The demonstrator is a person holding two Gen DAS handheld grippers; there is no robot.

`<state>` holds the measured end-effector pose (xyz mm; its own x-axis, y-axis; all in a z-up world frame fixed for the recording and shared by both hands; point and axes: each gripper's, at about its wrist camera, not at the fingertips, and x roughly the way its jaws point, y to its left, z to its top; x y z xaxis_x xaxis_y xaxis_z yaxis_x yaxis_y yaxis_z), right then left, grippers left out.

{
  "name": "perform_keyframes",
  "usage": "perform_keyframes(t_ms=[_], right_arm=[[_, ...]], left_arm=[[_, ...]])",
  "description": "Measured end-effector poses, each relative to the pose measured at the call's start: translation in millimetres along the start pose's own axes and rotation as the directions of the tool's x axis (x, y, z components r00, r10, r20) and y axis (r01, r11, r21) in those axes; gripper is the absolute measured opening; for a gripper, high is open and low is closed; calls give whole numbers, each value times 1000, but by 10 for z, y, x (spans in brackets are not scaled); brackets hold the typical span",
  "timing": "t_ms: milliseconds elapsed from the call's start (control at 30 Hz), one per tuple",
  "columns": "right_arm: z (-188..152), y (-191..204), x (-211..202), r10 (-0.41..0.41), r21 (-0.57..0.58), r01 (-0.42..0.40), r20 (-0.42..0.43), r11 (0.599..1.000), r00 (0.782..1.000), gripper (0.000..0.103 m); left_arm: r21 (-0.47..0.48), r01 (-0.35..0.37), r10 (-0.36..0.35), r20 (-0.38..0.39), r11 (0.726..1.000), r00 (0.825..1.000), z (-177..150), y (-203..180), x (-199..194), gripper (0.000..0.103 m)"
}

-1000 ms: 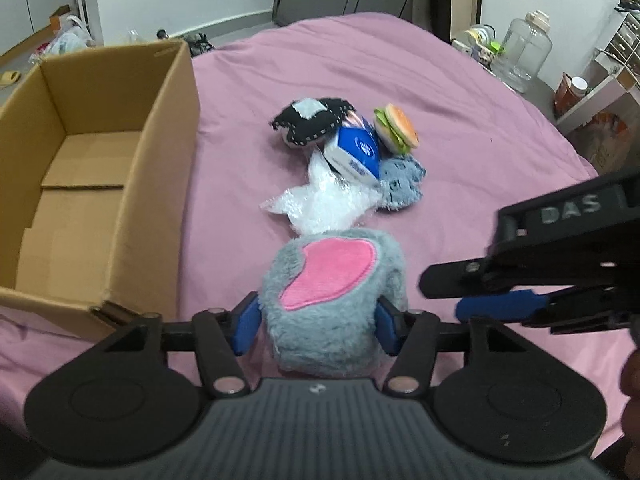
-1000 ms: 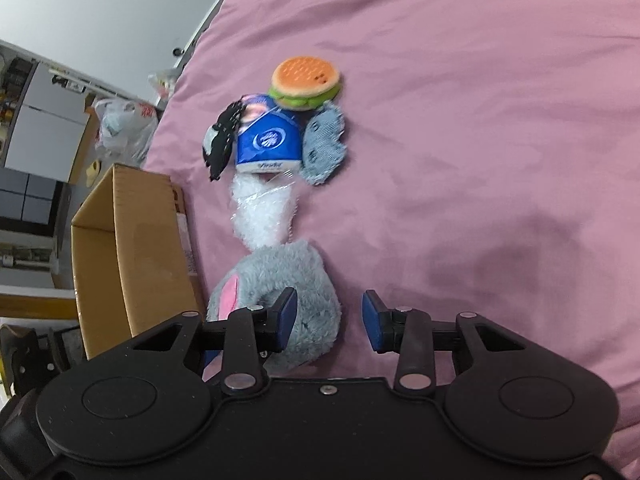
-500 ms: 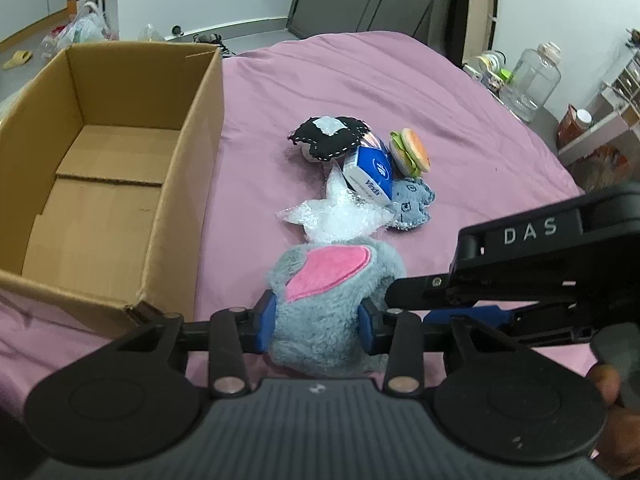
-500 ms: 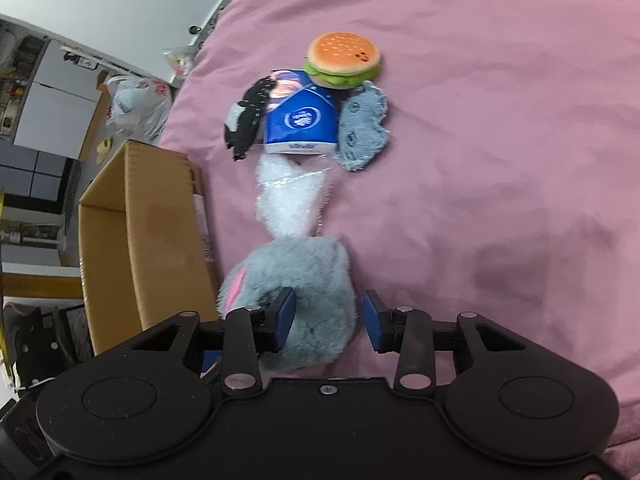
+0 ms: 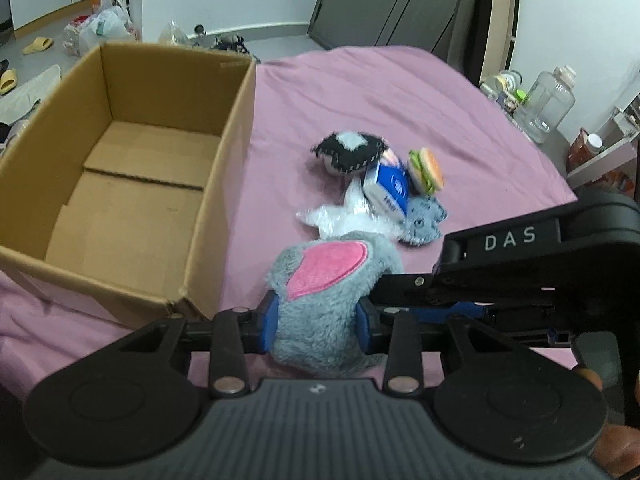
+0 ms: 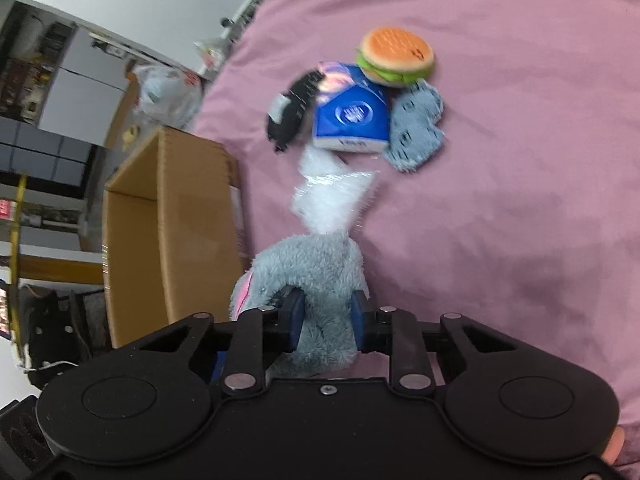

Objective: Organize soft objects
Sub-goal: 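Carry the grey plush into the cardboard box and open the left gripper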

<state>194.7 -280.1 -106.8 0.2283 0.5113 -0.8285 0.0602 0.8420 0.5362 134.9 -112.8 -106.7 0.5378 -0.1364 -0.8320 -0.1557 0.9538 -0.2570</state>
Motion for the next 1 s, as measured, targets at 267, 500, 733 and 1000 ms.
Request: perform_keyframes(t_ms=[267,500,733,1000], right_arm=[[-52,208,-262,71,-90,-64,79,994,994,22],[-70,441,-380,106,-164,-86,117,983,988,20],[-104,671,-354,148,-191,-120,143,974,979,19],[-142,797,-322,196,-187,-166,154,968,968,19]], left_arm=[[-10,12,-12,65,1000,998,159,41,-298,37],[-26,17,-14,119,1000,993,256,124,-517,37],[-37,29,-23,152,999,988,323,255,-681,37],[-54,36,-25,184,998,983,376,395,-829,37]])
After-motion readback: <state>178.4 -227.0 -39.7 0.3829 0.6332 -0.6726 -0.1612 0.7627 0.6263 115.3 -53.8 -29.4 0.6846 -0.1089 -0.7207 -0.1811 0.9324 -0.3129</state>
